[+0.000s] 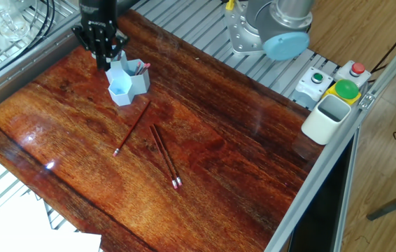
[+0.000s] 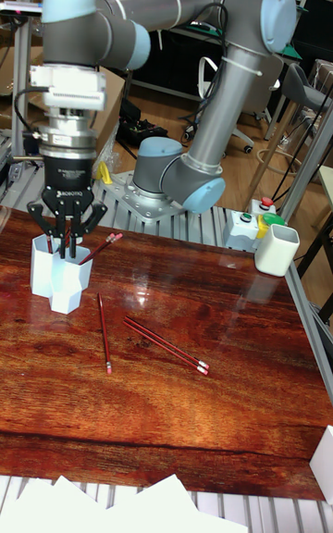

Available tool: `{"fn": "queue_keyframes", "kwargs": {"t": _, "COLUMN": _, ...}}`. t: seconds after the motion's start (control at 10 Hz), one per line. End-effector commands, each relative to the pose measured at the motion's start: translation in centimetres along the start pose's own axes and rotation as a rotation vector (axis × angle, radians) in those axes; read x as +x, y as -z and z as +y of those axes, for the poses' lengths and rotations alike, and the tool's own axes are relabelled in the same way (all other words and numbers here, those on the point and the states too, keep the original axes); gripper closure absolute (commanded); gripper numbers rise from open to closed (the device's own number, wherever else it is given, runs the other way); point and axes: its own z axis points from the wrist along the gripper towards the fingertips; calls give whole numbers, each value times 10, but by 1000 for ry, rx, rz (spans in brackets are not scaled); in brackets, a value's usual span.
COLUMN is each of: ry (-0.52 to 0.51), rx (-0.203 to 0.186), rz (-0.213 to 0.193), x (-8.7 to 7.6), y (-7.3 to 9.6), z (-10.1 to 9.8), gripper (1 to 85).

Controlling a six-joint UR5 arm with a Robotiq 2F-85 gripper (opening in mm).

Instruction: Put the pen into the pen holder

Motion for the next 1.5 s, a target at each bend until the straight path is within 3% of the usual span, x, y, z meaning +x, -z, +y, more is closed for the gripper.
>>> {"fn": "queue_keyframes", "kwargs": {"t": 0.0, "ry": -52, "rx": 59, "rz": 98, "x": -16, "y": -3, "z": 11, "gripper": 663}}
{"fn": "queue_keyframes", "kwargs": {"t": 0.1, "ry": -43, "rx": 65, "rz": 106, "x": -21, "y": -4, "z": 11, "gripper": 663}}
{"fn": "queue_keyframes", "kwargs": {"t": 0.4, "ry": 8, "rx": 103, "rz": 156, "x": -9, "y": -1, "z": 1, "gripper": 713}}
{"fn": "queue_keyframes", "kwargs": {"t": 0.6, "ry": -13, "rx": 108, "rz": 171, "x": -5, "y": -1, "z": 0, "gripper": 717}}
{"fn": "queue_keyframes", "kwargs": {"t": 0.8, "ry": -42, "rx": 146, "rz": 207, "x": 5, "y": 2, "z": -9, "gripper": 793}}
{"fn": "queue_keyframes", "kwargs": {"t": 1.1, "ry": -60, "rx": 150, "rz": 209, "x": 6, "y": 3, "z": -10, "gripper": 847}}
{"fn": "queue_keyframes", "kwargs": {"t": 1.4, "ry": -62, "rx": 155, "rz": 253, "x": 17, "y": 5, "z": -10, "gripper": 847}}
